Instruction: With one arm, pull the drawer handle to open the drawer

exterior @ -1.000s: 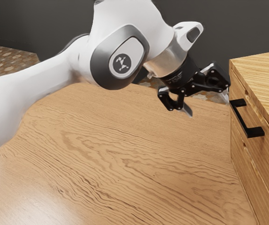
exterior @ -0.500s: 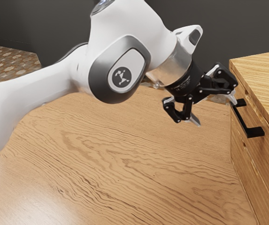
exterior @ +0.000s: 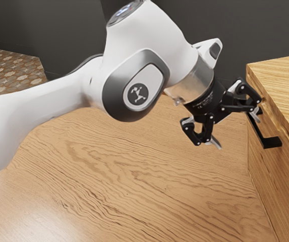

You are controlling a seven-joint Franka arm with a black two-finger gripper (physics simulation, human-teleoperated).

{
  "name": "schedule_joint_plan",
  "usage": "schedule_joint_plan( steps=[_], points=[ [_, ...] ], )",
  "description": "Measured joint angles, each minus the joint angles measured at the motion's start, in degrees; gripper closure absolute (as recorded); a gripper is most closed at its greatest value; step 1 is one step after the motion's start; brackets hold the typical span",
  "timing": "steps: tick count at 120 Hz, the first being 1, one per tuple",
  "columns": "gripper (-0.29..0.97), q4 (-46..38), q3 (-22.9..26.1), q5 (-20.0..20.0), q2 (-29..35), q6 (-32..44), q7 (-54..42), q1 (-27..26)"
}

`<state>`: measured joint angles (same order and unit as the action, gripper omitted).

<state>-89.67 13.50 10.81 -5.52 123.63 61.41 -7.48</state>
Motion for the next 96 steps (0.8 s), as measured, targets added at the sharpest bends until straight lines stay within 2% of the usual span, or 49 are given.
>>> schedule_joint_plan(
  steps=[18, 34, 60, 96],
  points=[
    [0.13, -0.07, -0.16, -0.13, 0.25, 0.02, 1.02, -0.51],
    [0.2, -0.31, -0.33, -0.39, 0.96, 0.02, 1.65, -0.43],
    [0.24, -4.18, -0.93, -0.56, 4.17, 0.01, 2.48, -0.01],
    [0.25, -14.18, -4.35, 0.15, 13.54, 0.02, 3.3, -0.69]
  ],
)
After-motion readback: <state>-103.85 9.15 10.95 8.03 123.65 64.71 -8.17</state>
